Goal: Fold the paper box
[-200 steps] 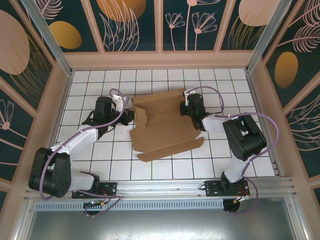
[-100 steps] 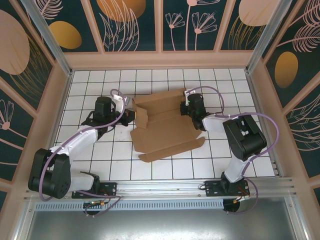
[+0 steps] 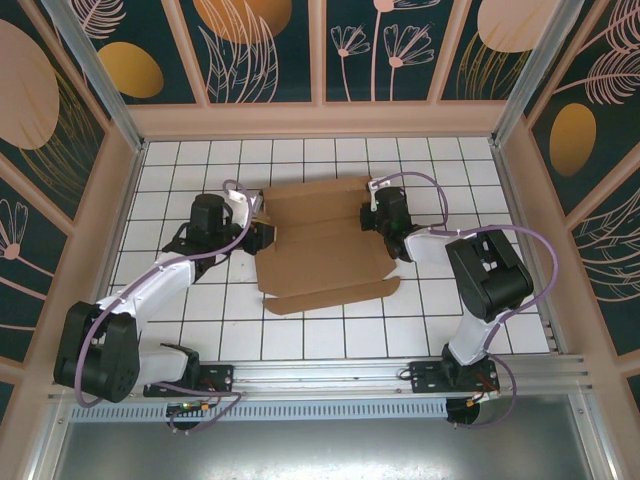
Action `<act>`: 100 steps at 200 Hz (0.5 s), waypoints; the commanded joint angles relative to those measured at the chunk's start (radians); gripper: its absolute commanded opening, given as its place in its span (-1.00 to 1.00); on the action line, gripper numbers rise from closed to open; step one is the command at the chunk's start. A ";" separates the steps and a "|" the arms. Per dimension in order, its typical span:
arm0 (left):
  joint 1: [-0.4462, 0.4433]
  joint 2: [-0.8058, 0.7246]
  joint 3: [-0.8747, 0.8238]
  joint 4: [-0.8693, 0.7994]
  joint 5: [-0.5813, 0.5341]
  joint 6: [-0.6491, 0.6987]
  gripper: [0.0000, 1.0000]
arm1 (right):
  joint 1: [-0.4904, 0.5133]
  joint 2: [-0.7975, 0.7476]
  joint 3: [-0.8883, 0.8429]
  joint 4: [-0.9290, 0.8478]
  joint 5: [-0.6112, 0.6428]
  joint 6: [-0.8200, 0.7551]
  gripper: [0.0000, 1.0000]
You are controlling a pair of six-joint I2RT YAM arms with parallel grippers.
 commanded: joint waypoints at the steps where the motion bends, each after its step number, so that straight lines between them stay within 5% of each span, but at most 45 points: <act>1: -0.004 0.007 0.033 -0.035 -0.067 0.025 -0.39 | -0.008 0.017 0.011 -0.078 -0.009 0.011 -1.00; 50: -0.004 -0.124 0.020 -0.054 -0.059 -0.040 -0.22 | -0.011 0.015 0.009 -0.080 -0.011 0.012 -1.00; 100: -0.002 -0.358 -0.051 -0.090 -0.276 -0.047 -0.41 | -0.014 0.019 0.006 -0.074 -0.019 0.018 -1.00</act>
